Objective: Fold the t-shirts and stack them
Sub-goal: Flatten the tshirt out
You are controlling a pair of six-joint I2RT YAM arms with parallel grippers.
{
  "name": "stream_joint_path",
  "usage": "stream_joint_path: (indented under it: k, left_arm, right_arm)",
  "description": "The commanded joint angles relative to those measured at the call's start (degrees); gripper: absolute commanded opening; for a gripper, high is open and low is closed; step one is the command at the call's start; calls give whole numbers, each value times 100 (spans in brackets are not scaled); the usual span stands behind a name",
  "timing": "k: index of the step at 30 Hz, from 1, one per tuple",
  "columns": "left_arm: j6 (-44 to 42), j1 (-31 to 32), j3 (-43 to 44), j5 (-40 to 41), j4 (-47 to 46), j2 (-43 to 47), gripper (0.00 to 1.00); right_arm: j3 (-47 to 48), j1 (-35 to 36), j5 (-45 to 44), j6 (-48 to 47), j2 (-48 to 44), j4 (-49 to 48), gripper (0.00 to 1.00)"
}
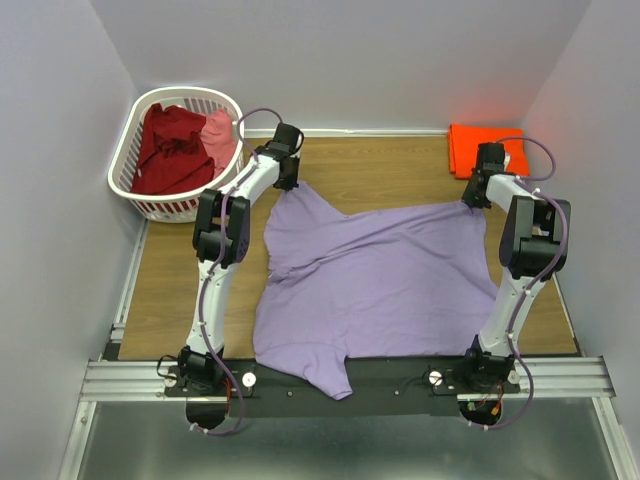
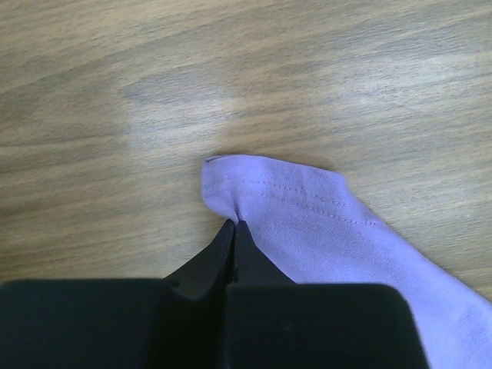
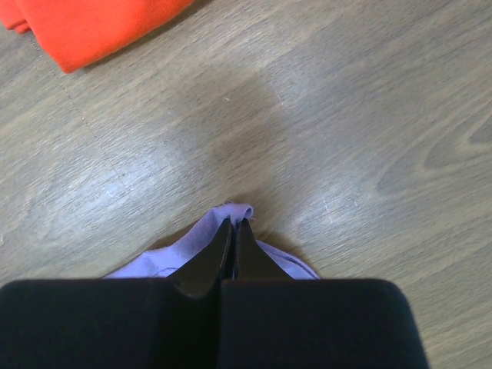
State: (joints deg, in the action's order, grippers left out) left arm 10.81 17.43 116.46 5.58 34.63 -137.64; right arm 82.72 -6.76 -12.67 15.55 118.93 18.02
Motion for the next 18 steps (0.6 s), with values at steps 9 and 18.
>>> stream_joint_path:
  k: [9,18]
  left_arm:
    - [-228,-337,-318,329,-368,755,0]
    - [-597,-398,703,1305,-1211,2888,0]
  right_arm:
    - [288,-18,45,114,-299,70,1]
    - [1360,-27,185,150,-1660,26,1]
